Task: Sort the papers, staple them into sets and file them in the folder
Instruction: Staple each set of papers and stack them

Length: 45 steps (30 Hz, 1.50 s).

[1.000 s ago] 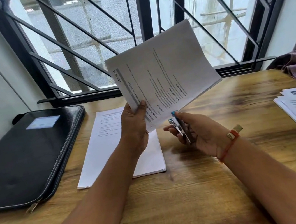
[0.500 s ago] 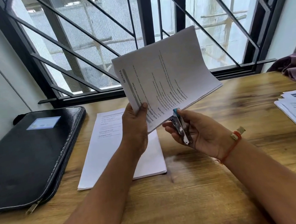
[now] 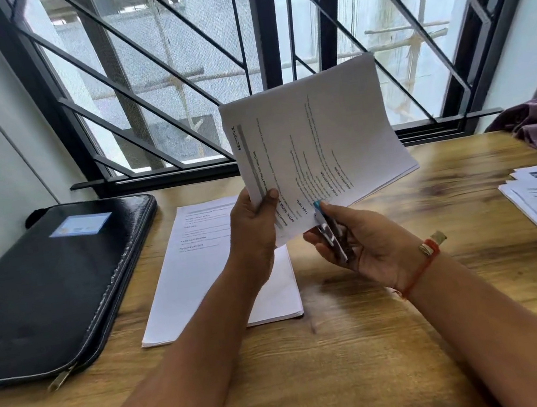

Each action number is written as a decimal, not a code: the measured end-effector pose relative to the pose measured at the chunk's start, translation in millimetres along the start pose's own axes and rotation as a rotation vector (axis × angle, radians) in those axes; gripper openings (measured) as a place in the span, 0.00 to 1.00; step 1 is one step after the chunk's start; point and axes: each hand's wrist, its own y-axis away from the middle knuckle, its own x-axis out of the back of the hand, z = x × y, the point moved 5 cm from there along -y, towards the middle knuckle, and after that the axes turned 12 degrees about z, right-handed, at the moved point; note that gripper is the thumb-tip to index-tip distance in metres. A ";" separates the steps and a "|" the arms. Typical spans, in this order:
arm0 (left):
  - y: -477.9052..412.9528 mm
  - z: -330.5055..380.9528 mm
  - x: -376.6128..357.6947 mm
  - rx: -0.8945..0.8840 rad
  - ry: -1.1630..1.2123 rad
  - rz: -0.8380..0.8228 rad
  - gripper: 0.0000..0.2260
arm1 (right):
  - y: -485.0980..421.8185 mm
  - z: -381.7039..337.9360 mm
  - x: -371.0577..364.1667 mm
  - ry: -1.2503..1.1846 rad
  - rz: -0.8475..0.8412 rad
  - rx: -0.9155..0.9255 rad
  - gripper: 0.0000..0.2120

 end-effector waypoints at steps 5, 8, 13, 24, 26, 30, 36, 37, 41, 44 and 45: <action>1.0 -3.3 -0.8 0.144 0.126 0.041 0.09 | 0.7 6.5 -5.3 0.030 -0.024 0.024 0.20; 0.6 -4.4 -1.0 0.216 0.198 0.069 0.10 | 3.0 10.1 -10.1 0.036 -0.086 0.011 0.19; 2.2 -8.1 -4.5 0.295 0.326 0.088 0.07 | 10.4 17.4 -18.8 0.069 -0.187 -0.036 0.21; 7.8 -4.9 -8.8 0.291 0.308 0.037 0.06 | 14.6 17.9 -19.8 0.129 -0.191 -0.035 0.13; 8.6 -4.8 -8.1 0.297 0.296 0.035 0.06 | 14.1 17.6 -19.1 0.146 -0.186 -0.035 0.13; 9.8 -5.2 -7.9 0.306 0.279 0.015 0.06 | 13.1 17.6 -18.6 0.155 -0.187 -0.038 0.14; 10.4 -3.3 -8.6 0.304 0.282 -0.007 0.07 | 9.3 19.0 -20.2 0.174 -0.195 0.001 0.20; 10.8 -2.4 -8.7 0.305 0.288 -0.014 0.07 | 8.9 18.7 -19.8 0.182 -0.193 0.011 0.19; 12.8 1.4 -12.1 0.317 0.353 -0.074 0.08 | 7.7 17.5 -17.5 0.194 -0.160 0.061 0.12; 12.8 0.6 -12.4 0.311 0.349 -0.087 0.07 | 7.8 18.3 -17.4 0.218 -0.158 0.075 0.12; 12.6 0.5 -12.6 0.310 0.350 -0.090 0.07 | 8.0 18.3 -17.5 0.218 -0.164 0.070 0.13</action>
